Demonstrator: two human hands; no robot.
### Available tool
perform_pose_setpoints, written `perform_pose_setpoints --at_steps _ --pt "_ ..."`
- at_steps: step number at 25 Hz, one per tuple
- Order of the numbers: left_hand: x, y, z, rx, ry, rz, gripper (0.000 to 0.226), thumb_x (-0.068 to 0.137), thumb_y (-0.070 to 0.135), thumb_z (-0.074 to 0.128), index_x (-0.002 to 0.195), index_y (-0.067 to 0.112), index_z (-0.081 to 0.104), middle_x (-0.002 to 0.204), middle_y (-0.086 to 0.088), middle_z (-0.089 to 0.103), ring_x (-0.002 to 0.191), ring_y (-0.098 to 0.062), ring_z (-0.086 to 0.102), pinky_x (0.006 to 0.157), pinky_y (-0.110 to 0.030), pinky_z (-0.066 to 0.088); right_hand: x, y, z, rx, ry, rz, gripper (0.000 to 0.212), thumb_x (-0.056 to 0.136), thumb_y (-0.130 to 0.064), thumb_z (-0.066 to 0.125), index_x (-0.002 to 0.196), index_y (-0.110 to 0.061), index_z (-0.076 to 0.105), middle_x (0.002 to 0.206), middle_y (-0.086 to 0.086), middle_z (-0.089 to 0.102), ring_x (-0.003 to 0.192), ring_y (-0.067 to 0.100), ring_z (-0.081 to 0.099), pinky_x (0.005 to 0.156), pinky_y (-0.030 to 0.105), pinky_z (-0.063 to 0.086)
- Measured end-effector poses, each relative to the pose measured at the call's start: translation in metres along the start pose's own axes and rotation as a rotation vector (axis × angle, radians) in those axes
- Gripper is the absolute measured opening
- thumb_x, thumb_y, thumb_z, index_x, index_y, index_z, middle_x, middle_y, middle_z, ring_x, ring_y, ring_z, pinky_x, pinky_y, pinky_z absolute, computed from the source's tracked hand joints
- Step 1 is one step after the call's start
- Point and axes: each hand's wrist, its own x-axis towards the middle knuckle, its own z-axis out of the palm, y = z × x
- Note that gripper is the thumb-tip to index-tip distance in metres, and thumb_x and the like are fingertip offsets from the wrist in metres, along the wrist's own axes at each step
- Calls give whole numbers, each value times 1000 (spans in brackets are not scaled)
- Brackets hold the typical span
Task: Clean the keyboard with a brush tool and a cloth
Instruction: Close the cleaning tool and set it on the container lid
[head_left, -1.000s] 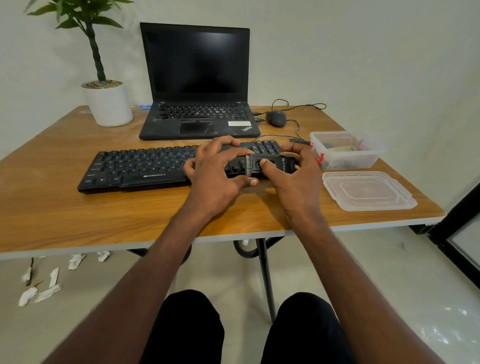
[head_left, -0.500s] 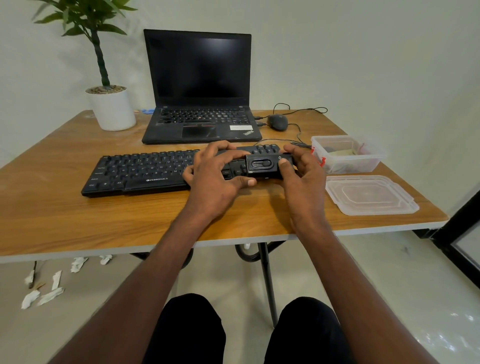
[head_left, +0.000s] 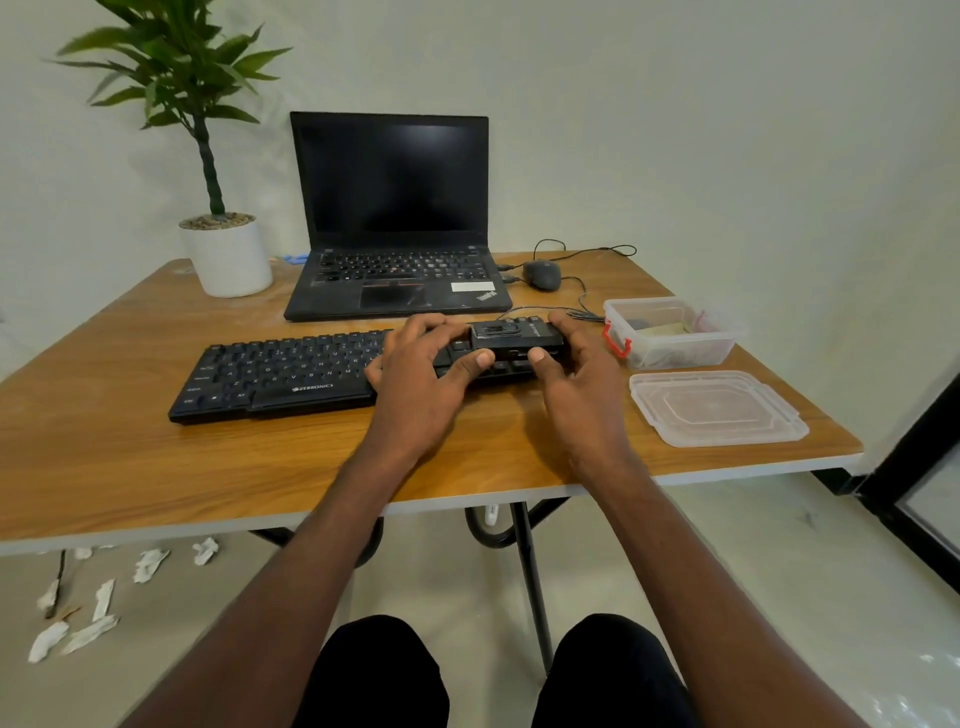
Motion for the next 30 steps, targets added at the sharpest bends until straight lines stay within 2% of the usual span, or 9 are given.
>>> perform_pose_setpoints --at_steps 1,4,6,11,14,18,23,27,30 --pt "-1 3 -1 9 -12 28 55 97 55 66 145 28 62 142 8 53 138 -15 39 114 -48 26 -1 -2 -5 -89 4 -36 56 100 -11 66 152 -23 50 141 -15 54 125 -1 51 96 1 41" --pt "-10 18 6 -14 -47 165 59 94 56 66 143 23 62 133 5 56 130 -16 46 111 -50 40 -5 -6 -41 -231 29 -155 56 97 -9 69 148 -23 54 134 -14 61 123 1 55 105 15 44" --pt "-17 41 23 -27 -37 212 56 95 54 70 140 20 64 129 3 59 125 -16 48 105 -45 46 -7 -4 -75 -284 44 -185 54 96 -6 69 146 -22 57 129 -14 63 118 -2 57 100 11 44" --pt "-20 113 95 80 -148 257 55 98 52 67 143 20 63 131 3 59 123 -19 50 103 -40 45 -9 17 -153 -390 190 -95 49 97 -4 67 143 -20 60 121 -18 65 112 -6 58 100 15 48" --pt "-20 130 131 208 -239 266 54 100 55 63 142 22 64 139 0 57 130 -24 47 104 -44 40 -17 32 -182 -485 184 -24 44 98 -3 65 136 -25 64 112 -26 63 102 -18 54 91 0 39" --pt "-18 126 146 303 -317 267 61 94 67 63 139 25 67 136 0 55 128 -24 46 100 -42 40 -17 51 -195 -551 187 23 37 101 -13 61 137 -23 65 128 -8 70 122 8 60 102 24 44" --pt "-23 123 146 125 -392 239 74 93 70 63 145 16 62 140 -3 53 134 -22 43 106 -36 44 -18 58 -199 -567 179 12 37 104 -20 58 139 -26 64 129 -7 71 122 12 63 106 39 50" --pt "-23 125 144 64 -393 213 73 94 65 66 147 15 59 143 -1 56 132 -19 51 101 -32 45 -11 62 -205 -572 182 35 38 103 -16 56 138 -26 65 128 -4 72 122 18 64 106 41 50" --pt "-21 123 138 -25 -314 217 49 99 51 69 132 16 69 132 3 57 118 -13 55 90 -26 43 -13 59 -204 -509 228 38 39 102 -14 56 138 -25 64 131 -6 70 124 14 61 106 32 48"
